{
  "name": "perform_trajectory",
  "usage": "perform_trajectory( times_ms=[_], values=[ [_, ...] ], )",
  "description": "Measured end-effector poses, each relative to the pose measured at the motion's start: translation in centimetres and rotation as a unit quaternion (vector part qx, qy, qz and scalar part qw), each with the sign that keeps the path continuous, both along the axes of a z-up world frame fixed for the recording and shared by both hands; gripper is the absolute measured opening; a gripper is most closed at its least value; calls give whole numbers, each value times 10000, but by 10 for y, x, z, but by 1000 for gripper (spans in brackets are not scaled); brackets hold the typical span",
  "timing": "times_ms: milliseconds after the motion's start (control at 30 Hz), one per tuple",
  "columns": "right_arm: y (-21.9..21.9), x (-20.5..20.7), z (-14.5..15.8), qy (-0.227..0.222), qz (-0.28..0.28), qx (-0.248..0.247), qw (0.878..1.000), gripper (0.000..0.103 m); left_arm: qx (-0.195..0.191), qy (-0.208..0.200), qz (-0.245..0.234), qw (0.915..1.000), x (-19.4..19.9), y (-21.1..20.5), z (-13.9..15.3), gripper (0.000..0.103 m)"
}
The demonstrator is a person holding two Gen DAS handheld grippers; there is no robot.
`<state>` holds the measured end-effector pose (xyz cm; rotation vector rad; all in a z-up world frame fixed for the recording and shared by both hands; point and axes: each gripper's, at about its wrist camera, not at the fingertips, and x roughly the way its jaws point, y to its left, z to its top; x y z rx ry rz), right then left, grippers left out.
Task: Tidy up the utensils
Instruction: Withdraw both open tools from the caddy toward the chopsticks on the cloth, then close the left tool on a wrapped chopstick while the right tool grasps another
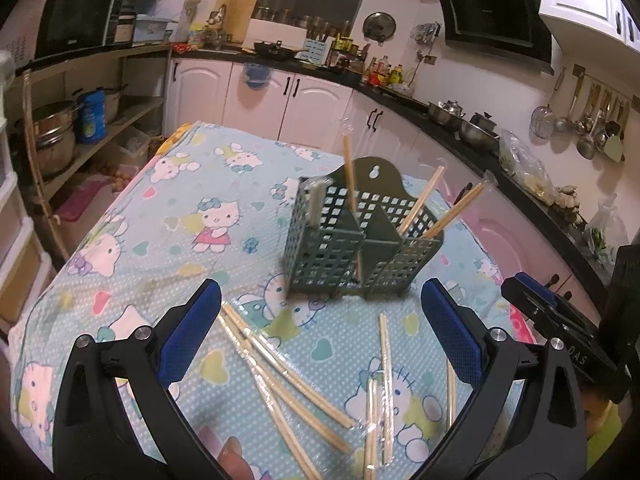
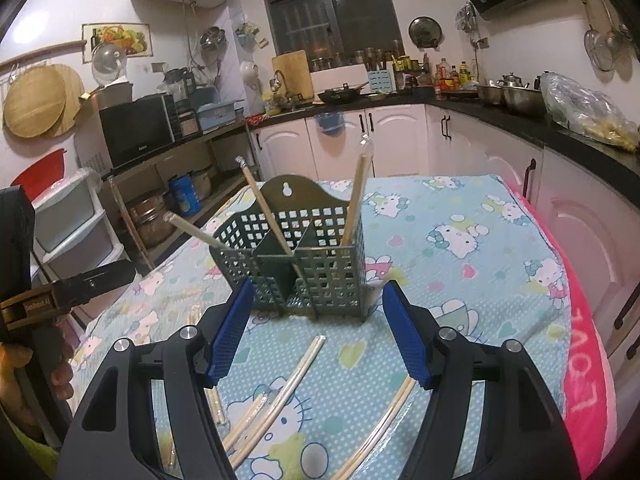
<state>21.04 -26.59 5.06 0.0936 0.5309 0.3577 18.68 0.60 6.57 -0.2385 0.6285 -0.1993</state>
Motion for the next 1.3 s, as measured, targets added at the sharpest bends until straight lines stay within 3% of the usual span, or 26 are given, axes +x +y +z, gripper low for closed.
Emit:
perform_trajectory(
  times_ms=[733, 900, 1067, 1167, 1300],
  values=[
    [48, 4, -38, 543, 345, -389, 9972, 65, -234, 765, 257, 9965, -4, 46, -59, 90],
    [56, 9, -48, 704, 349, -504, 9956, 65, -375, 930, 258, 9946, -1, 55, -72, 79],
    [62, 18, -58, 851, 284, -614, 9941, 64, -562, 1161, 240, 9914, 7, 63, -87, 53],
    [63, 25, -66, 989, 201, -695, 9925, 58, -705, 1317, 194, 9886, 13, 66, -97, 40],
    [63, 41, -80, 1292, 24, -799, 9884, 49, -772, 1422, 125, 9867, 20, 65, -106, 31]
  ],
)
